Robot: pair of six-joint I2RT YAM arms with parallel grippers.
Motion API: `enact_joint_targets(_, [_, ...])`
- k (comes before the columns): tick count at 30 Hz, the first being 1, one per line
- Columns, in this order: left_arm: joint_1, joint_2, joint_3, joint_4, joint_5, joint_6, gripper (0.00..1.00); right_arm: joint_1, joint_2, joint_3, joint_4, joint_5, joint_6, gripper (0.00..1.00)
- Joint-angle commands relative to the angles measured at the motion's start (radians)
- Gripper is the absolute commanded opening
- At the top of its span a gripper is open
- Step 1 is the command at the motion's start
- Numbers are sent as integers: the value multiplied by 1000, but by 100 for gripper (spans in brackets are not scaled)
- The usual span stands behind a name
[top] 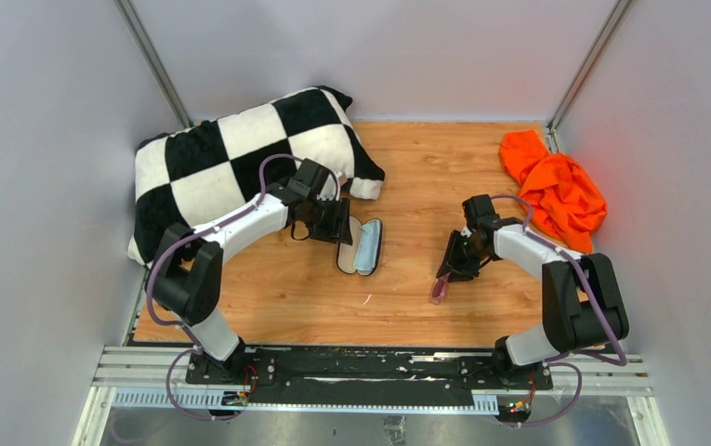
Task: Organize the sunglasses
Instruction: Adjust the sunglasses case at the center of the board, then pick up the sunglasses from the center of the board.
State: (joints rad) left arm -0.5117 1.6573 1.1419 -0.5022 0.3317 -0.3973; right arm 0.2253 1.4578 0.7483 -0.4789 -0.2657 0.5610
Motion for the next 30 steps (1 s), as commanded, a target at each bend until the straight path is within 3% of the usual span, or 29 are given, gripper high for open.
enact_joint_targets(1, [4, -46, -4, -4, -26, 6, 53, 18, -6, 3, -40, 43, 4, 35])
enact_joint_targets(17, [55, -52, -57, 8, -62, -20, 53, 62, -86, 58, -52, -26, 29, 28])
enact_joint_targets(30, [83, -52, -76, 11, -97, -15, 52, 189, -4, 250, -46, -56, 48, 28])
